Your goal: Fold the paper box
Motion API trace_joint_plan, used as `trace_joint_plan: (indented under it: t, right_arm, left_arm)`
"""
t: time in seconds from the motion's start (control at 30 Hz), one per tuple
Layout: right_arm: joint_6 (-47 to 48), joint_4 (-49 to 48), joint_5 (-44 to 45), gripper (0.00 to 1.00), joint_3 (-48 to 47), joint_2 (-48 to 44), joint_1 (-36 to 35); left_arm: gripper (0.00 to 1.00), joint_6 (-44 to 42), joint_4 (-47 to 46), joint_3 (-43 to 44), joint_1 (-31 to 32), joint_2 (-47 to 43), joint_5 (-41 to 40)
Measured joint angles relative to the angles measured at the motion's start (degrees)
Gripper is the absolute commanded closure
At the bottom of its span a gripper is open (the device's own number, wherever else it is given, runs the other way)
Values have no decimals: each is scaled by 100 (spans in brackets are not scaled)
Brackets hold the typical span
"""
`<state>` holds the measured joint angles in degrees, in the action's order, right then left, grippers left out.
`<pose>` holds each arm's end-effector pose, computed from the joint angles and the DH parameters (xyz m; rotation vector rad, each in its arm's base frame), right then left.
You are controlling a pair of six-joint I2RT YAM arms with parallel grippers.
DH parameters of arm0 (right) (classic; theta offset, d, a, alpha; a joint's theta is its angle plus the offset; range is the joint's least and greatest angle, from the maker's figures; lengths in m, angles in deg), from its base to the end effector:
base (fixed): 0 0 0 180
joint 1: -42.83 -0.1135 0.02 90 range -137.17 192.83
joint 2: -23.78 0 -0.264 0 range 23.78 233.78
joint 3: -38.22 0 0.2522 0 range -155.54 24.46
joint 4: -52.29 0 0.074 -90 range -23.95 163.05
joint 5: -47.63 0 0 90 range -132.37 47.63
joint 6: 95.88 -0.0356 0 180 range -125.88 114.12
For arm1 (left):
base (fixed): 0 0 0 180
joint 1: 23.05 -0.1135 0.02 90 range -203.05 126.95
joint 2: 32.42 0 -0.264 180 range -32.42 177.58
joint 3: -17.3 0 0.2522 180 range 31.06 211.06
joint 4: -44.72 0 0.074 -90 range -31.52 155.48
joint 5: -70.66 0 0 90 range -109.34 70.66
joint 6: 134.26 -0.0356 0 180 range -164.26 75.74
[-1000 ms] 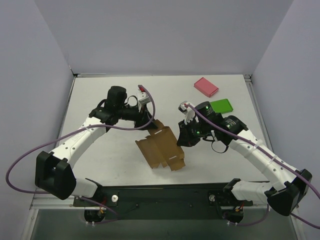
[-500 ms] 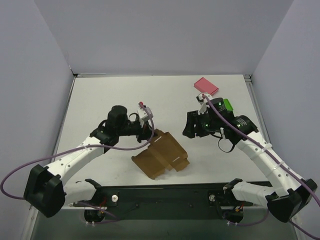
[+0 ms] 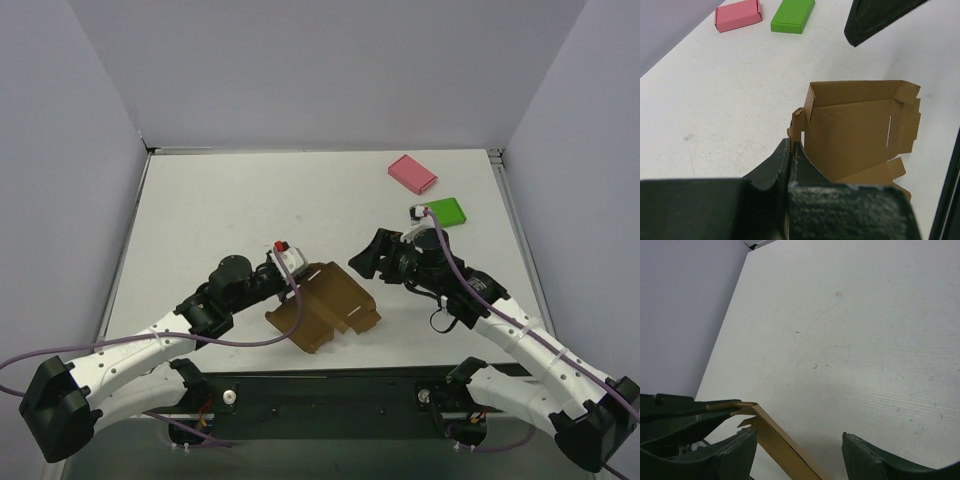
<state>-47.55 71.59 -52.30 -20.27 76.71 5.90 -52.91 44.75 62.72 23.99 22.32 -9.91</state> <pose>0.1704 0.1358 0.3227 -0.0523 1.9565 1.1021 0.1485 -0.1680 0.2705 0.9362 1.5070 -0.6318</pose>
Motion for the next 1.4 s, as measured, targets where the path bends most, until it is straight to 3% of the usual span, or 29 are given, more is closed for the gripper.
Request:
trace_joint_plan:
  t: [0.27,0.53,0.67,0.8,0.9,0.93,1.03,1.1,1.13,1.17,1.2,1.27,1.4]
  right_arm:
    - [1845,190,-35,32,-52,-238,-225]
    - [2824,339,-98,34,92,-236,-393]
    - [3106,348,-136,49,103,87,-610]
    - [3239,328,-76,56,122,420,-811]
    - [3300,310,-26,71,125,614,-901]
    - [3318,297,15,84,125,669,-933]
    - [3386,225,111,100,149,730,-1003]
    - [3432,201,133,100,155,743,-1043]
    - [3447,201,170,100,155,754,-1093]
    - [3462,205,216,100,155,769,-1121]
    - [3488,210,328,100,155,807,-1150]
    - [3528,238,575,100,155,901,-1150]
    - [3598,358,1217,100,129,1250,-1215]
  left_arm:
    - [100,-92,-28,0,0,90,105]
    - [100,-63,-28,0,-17,186,334]
    - [100,-37,-26,0,-31,273,437]
    - [100,0,-28,0,-39,291,455]
    - [100,44,-31,2,-59,310,461]
    - [100,48,-31,2,-63,319,470]
    - [99,76,-35,4,-72,367,483]
    - [76,94,-46,13,-79,413,479]
    - [60,105,-44,22,-85,435,463]
    - [38,103,-35,28,-94,444,446]
    - [30,140,-17,42,-107,444,396]
    - [25,232,26,111,-127,437,247]
    - [30,494,192,273,-195,179,-374]
